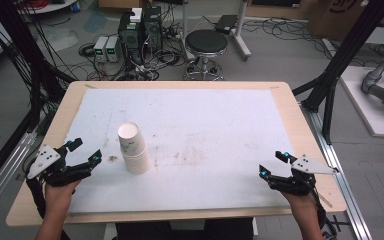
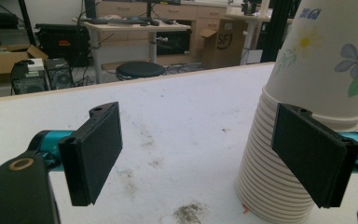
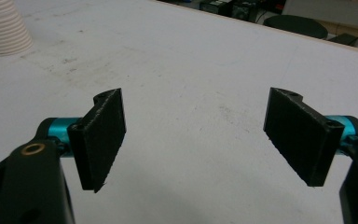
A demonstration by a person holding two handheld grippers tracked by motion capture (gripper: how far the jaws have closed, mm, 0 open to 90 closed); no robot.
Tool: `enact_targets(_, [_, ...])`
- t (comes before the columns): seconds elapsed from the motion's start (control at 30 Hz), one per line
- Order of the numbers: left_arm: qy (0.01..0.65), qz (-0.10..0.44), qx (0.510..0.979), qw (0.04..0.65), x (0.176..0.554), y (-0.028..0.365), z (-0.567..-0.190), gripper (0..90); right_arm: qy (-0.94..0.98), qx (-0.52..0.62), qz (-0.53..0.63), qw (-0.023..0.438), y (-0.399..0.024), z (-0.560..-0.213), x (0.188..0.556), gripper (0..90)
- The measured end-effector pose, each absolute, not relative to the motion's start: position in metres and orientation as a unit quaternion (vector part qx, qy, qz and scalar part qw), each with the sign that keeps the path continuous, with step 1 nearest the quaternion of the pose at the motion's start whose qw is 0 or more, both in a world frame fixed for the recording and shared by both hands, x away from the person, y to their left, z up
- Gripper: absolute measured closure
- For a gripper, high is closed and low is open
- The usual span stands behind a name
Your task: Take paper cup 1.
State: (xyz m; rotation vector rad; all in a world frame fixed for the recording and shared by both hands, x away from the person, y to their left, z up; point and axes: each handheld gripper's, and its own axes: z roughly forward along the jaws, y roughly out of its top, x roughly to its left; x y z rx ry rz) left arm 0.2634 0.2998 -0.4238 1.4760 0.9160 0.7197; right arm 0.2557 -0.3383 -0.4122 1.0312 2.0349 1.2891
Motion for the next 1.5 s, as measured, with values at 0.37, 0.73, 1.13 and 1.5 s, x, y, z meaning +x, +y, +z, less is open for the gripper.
enact_targets(0.37, [0.396,0.299,0.635,0.593,0.271,0.301,-0.427,16.4,0.750,0.388,0.469,0.258,-0.340,-0.413,0.257,21.4])
enact_targets(0.73, [0.380,0.296,0.630,0.609,0.258,0.294,-0.412,16.4,0.751,0.380,0.472,0.260,-0.336,-0.410,0.251,21.4])
enact_targets(1.13, [0.342,0.264,0.651,0.624,0.256,0.285,-0.396,16.4,0.752,0.378,0.475,0.258,-0.335,-0.409,0.250,21.4])
enact_targets(1.5, [0.319,0.251,0.659,0.633,0.250,0.277,-0.371,16.3,0.751,0.380,0.474,0.259,-0.336,-0.408,0.247,21.4])
